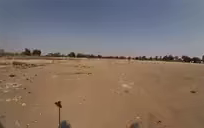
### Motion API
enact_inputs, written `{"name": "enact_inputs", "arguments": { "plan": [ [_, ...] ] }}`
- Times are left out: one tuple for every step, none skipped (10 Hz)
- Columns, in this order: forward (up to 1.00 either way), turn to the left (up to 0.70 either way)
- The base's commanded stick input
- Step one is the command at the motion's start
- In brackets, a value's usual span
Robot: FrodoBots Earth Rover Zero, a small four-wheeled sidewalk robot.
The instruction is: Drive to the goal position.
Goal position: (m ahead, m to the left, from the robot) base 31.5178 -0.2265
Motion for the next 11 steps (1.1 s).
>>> {"name": "enact_inputs", "arguments": {
  "plan": [
    [0.5, 0.0],
    [0.5, 0.0],
    [0.5, 0.0],
    [0.5, 0.0],
    [0.5, 0.0],
    [0.5, 0.0],
    [0.5, 0.0],
    [0.5, 0.0],
    [0.5, 0.0],
    [0.5, 0.0],
    [0.5, 0.0]
  ]
}}
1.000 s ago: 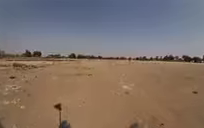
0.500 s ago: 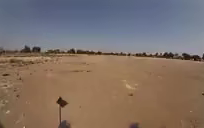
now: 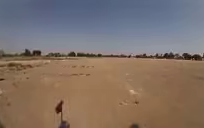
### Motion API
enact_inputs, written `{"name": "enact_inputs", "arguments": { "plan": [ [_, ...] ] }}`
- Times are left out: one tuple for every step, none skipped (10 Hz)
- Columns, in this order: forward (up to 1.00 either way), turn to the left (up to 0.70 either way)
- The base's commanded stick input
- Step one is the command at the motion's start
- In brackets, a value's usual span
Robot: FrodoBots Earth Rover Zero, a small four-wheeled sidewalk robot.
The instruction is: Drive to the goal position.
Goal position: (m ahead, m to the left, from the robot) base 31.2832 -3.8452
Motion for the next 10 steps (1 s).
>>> {"name": "enact_inputs", "arguments": {
  "plan": [
    [0.5, 0.0],
    [0.5, 0.0],
    [0.5, 0.0],
    [0.5, 0.0],
    [0.5, 0.0],
    [0.5, 0.0],
    [0.5, 0.0],
    [0.5, 0.0],
    [0.5, 0.0],
    [0.5, 0.0]
  ]
}}
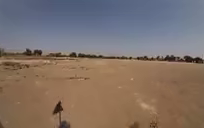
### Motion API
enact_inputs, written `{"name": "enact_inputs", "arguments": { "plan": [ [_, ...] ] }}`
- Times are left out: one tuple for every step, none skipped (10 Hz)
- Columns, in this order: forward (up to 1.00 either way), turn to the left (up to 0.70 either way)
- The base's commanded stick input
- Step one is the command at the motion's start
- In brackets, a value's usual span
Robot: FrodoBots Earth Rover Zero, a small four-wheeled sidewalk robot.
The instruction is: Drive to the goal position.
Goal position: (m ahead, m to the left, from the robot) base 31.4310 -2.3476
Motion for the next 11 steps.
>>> {"name": "enact_inputs", "arguments": {
  "plan": [
    [0.5, 0.0],
    [0.5, 0.0],
    [0.5, 0.0],
    [0.5, 0.0],
    [0.5, 0.0],
    [0.5, 0.0],
    [0.5, 0.0],
    [0.5, 0.0],
    [0.5, 0.0],
    [0.5, 0.0],
    [0.5, 0.0]
  ]
}}
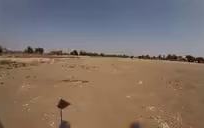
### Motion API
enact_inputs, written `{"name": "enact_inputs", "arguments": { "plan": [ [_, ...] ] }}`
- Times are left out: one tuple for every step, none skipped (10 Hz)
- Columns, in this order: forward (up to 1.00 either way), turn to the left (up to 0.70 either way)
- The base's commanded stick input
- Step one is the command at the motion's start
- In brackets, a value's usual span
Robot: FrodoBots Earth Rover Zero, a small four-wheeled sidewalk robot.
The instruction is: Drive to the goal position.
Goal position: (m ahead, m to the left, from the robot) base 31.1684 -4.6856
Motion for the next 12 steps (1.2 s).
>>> {"name": "enact_inputs", "arguments": {
  "plan": [
    [0.5, 0.0],
    [0.5, 0.0],
    [0.5, 0.0],
    [0.5, 0.0],
    [0.5, 0.0],
    [0.5, 0.0],
    [0.5, 0.0],
    [0.5, 0.0],
    [0.5, 0.0],
    [0.5, 0.0],
    [0.5, 0.0],
    [0.5, 0.0]
  ]
}}
